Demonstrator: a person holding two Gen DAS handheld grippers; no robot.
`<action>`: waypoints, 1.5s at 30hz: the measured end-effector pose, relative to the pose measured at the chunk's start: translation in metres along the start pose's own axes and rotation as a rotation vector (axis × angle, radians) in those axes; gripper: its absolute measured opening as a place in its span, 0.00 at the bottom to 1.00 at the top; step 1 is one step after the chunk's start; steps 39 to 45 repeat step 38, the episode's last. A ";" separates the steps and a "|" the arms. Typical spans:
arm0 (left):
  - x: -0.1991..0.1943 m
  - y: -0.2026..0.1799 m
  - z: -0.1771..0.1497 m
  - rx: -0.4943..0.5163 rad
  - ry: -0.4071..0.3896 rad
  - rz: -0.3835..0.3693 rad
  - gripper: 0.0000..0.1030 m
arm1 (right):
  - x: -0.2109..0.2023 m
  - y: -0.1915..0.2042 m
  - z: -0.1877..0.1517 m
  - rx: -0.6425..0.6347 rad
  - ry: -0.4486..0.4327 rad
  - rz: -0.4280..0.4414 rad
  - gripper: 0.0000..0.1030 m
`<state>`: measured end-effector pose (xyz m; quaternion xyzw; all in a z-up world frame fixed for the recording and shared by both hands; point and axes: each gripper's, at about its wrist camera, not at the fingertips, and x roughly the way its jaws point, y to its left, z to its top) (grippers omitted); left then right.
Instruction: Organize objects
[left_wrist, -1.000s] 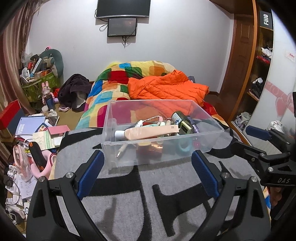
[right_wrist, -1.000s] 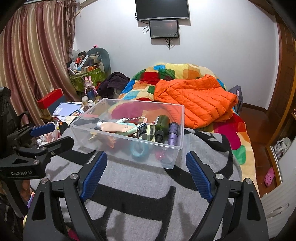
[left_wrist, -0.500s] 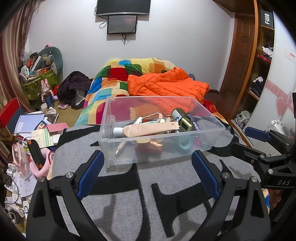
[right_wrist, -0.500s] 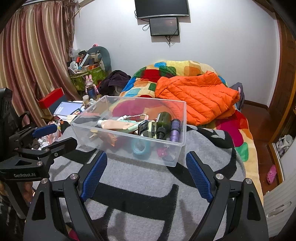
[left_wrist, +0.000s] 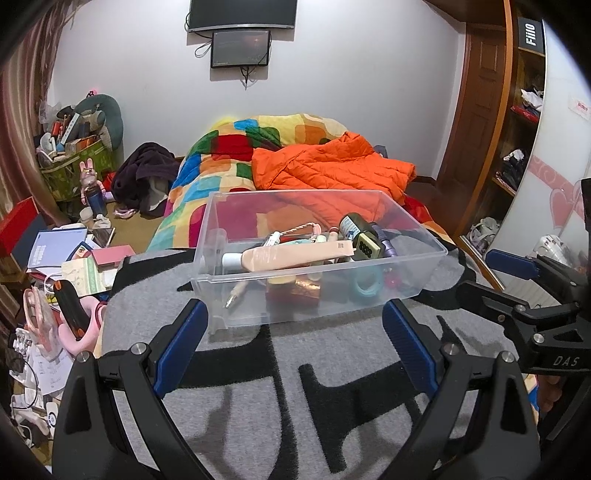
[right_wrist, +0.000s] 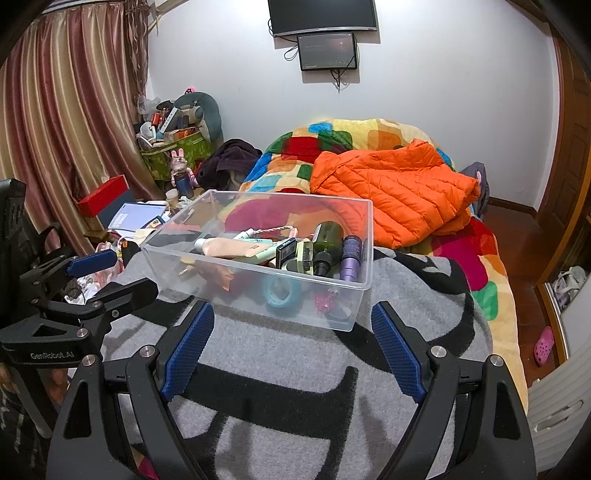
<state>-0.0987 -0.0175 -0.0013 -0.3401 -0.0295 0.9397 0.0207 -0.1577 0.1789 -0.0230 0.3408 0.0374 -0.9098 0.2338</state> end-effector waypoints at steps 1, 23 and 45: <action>0.000 0.000 0.000 0.003 -0.002 0.001 0.94 | 0.000 0.000 0.000 0.001 0.001 0.001 0.83; -0.003 -0.003 0.002 0.002 0.002 -0.025 0.94 | -0.003 0.001 0.002 -0.007 -0.009 0.000 0.83; -0.004 -0.002 0.000 -0.013 0.002 -0.041 0.94 | -0.002 0.001 0.002 0.003 0.002 0.008 0.83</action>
